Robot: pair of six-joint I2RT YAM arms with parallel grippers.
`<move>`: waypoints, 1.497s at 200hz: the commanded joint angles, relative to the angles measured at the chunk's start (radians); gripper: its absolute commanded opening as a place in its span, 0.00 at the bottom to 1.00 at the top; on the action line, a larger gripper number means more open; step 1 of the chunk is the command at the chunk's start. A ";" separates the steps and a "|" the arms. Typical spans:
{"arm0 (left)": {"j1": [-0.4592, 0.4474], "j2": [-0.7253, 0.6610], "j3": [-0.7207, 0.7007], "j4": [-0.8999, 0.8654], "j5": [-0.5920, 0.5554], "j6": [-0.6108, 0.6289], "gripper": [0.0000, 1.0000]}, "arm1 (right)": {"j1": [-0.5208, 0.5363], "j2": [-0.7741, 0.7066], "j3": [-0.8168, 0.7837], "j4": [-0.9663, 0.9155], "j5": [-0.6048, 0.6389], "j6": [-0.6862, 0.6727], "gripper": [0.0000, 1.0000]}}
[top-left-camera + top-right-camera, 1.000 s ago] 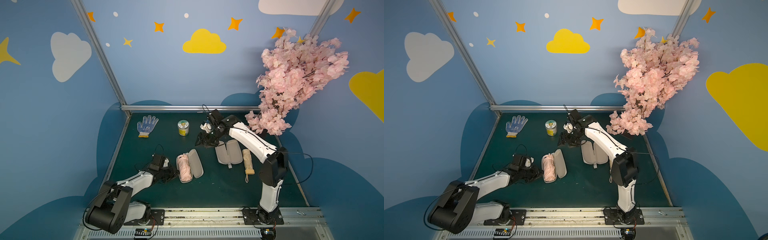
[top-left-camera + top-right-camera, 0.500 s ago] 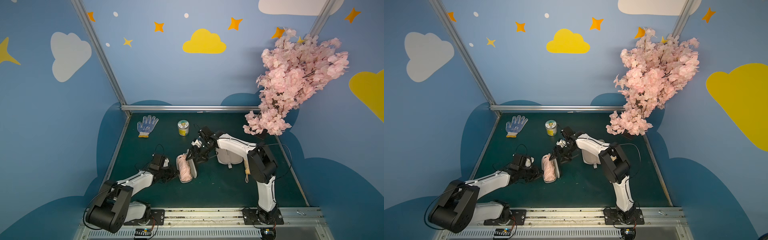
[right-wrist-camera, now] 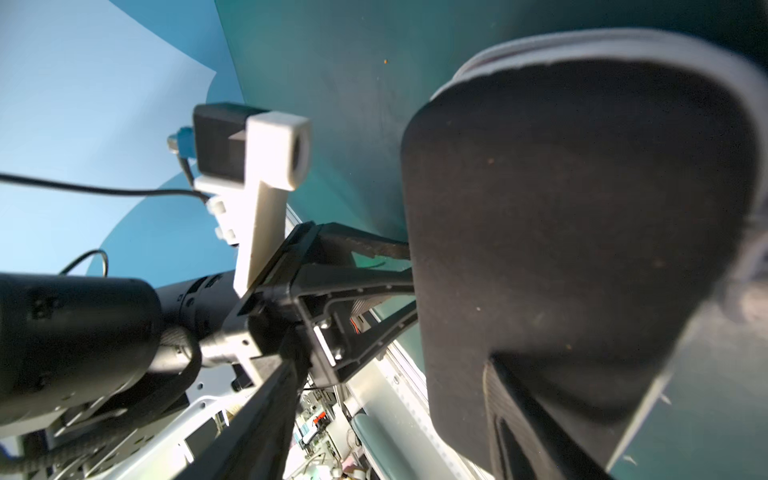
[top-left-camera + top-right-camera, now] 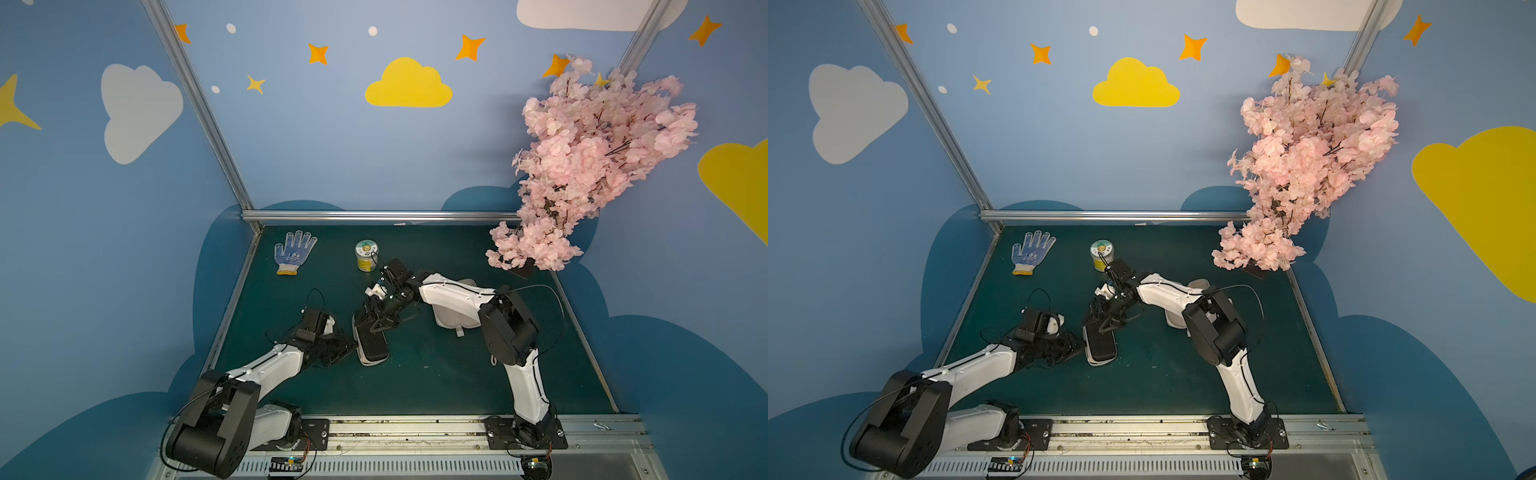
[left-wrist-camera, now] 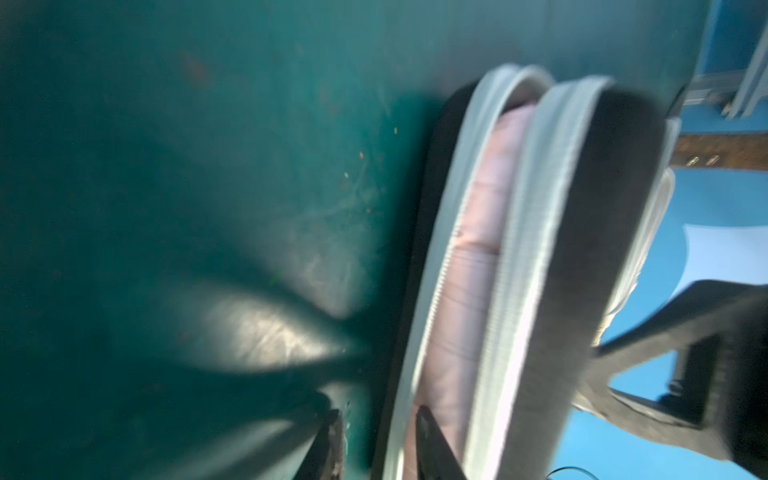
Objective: Put umbrellas into zippered umbrella sleeves
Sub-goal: Close the umbrella sleeve at the center of the board.
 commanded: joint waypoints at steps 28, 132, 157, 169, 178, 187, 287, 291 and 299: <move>0.043 -0.158 -0.029 -0.025 0.038 -0.117 0.54 | -0.005 0.021 -0.051 -0.015 0.081 0.013 0.62; -0.028 0.090 0.037 0.176 0.050 -0.063 0.66 | -0.129 -0.162 -0.190 0.101 0.012 0.072 0.22; -0.025 0.091 0.031 0.142 0.036 -0.040 0.61 | -0.175 -0.156 -0.225 0.036 0.041 0.028 0.39; -0.022 0.088 0.021 0.146 0.041 -0.043 0.60 | -0.180 -0.139 -0.230 0.010 0.056 0.016 0.43; -0.022 0.085 0.014 0.152 0.044 -0.047 0.59 | -0.178 -0.131 -0.239 0.019 0.052 0.021 0.43; -0.022 0.083 0.013 0.155 0.048 -0.053 0.58 | -0.168 -0.125 -0.247 0.035 0.045 0.030 0.42; -0.032 0.071 0.040 0.166 0.106 -0.050 0.70 | -0.024 -0.065 -0.154 -0.035 0.104 0.029 0.29; -0.034 0.080 0.042 0.162 0.103 -0.046 0.70 | -0.024 -0.062 -0.151 -0.043 0.108 0.027 0.29; -0.036 0.098 0.042 0.157 0.099 -0.039 0.69 | -0.026 -0.056 -0.150 -0.051 0.119 0.027 0.29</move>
